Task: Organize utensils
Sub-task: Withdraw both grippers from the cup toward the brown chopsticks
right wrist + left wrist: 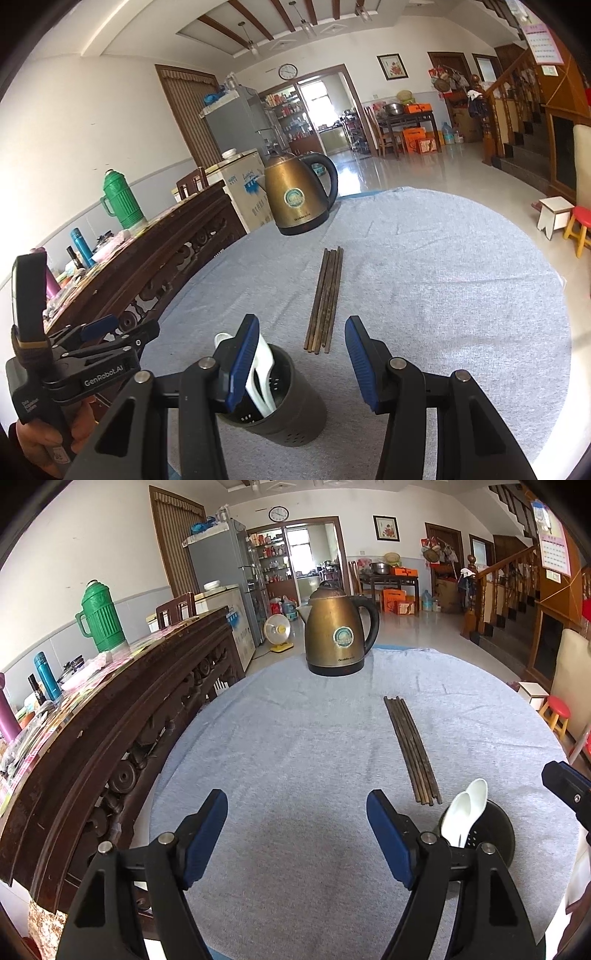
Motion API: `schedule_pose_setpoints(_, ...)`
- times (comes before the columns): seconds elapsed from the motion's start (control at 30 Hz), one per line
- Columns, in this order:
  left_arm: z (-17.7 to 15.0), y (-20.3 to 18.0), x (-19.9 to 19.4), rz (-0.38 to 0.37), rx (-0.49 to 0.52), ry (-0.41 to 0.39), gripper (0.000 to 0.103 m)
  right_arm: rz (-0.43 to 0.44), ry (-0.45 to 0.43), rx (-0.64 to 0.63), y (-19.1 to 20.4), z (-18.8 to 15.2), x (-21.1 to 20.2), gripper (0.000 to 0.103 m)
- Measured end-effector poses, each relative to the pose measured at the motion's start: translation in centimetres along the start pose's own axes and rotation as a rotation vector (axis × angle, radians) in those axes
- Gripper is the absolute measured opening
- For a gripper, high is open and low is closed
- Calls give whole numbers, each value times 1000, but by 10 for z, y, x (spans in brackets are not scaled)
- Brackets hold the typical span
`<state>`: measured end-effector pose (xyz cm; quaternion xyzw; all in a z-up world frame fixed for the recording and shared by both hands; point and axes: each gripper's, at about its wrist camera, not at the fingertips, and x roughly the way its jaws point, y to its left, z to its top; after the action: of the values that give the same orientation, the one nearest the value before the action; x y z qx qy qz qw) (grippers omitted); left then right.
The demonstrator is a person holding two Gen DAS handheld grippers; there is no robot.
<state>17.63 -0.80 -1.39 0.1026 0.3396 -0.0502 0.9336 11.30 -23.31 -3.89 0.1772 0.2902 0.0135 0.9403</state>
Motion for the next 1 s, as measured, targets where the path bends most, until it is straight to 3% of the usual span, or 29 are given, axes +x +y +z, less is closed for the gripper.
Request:
schedule_pose_setpoints(0.4, 20, 1, 35, -1, 17, 46, 78, -16, 78, 51, -20, 25, 42, 52)
schedule_pose_setpoints(0.6, 29, -2, 60, -8, 28, 67, 78, 11, 158, 59, -26, 44, 82, 52)
schedule_pose_setpoints(0.8, 41, -4, 109, -87, -10, 142, 78, 49, 269, 102, -47, 70, 147, 51)
schedule_pose_setpoints(0.87, 44, -3, 130, -112, -37, 186, 78, 57, 308, 117, -55, 80, 174, 46)
schedule_pose_setpoints(1.0, 48, -4, 158, -107, -58, 254, 78, 49, 363, 116, -59, 93, 224, 42)
